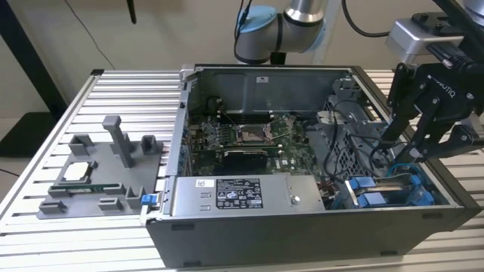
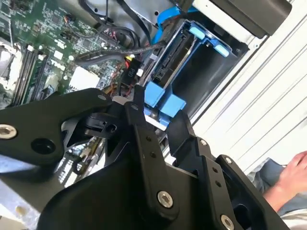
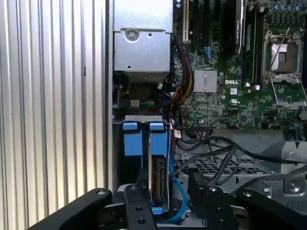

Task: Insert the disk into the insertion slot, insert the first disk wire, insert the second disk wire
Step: 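Insert the disk into the insertion slot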

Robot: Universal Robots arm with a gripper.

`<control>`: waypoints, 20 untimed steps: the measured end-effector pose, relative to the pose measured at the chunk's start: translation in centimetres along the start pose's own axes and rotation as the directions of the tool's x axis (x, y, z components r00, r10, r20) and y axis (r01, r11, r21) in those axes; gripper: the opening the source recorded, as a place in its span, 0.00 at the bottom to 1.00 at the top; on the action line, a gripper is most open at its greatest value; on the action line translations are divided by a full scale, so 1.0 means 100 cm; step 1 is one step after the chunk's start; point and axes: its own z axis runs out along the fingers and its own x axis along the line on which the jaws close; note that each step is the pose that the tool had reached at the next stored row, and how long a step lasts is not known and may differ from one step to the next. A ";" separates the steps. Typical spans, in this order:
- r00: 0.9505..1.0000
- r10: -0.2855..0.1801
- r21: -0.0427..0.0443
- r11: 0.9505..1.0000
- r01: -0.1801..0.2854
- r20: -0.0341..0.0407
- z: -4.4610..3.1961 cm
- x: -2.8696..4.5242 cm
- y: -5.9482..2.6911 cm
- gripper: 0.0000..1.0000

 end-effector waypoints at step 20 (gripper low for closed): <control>0.999 0.000 0.005 1.000 0.000 0.039 0.0173 -0.0177 -0.0091 1.00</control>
